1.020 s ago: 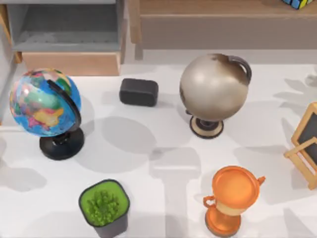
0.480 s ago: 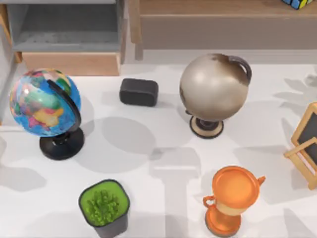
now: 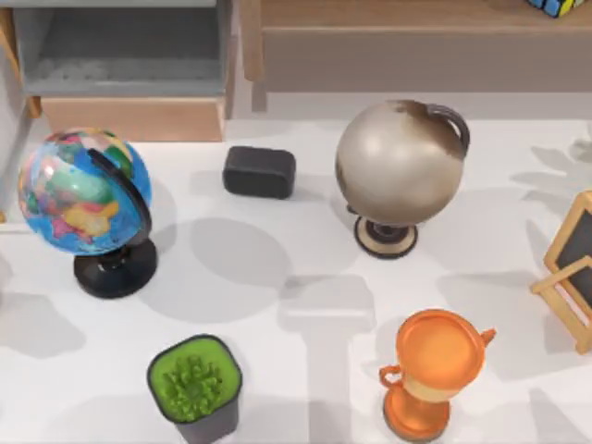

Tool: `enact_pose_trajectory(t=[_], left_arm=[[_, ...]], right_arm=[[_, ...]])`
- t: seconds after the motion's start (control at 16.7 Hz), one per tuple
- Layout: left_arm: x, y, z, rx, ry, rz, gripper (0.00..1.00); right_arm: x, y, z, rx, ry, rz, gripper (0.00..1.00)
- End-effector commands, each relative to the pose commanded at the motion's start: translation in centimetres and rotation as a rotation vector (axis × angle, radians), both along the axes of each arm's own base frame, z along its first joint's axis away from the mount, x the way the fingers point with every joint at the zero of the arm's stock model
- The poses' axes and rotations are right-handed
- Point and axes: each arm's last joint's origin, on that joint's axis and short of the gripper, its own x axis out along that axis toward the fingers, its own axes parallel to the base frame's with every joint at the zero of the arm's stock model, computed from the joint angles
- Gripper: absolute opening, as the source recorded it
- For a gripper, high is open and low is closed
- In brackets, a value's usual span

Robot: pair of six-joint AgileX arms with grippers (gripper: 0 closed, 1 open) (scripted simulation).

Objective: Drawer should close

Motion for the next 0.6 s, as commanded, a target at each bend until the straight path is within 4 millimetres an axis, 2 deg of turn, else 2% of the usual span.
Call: enact_pose_trajectory(t=[0.36,0.6], left_arm=[[3.8,-0.1,0.2,0.002,-0.006,0.000,0.00],[4.3,-0.2,0.2,0.000,-0.005,0.000,0.00]], right_arm=[[0.0,0.0,0.0,0.000,0.000,0.000,1.00],[0.0,0.0,0.0,0.000,0.000,0.000,1.00]])
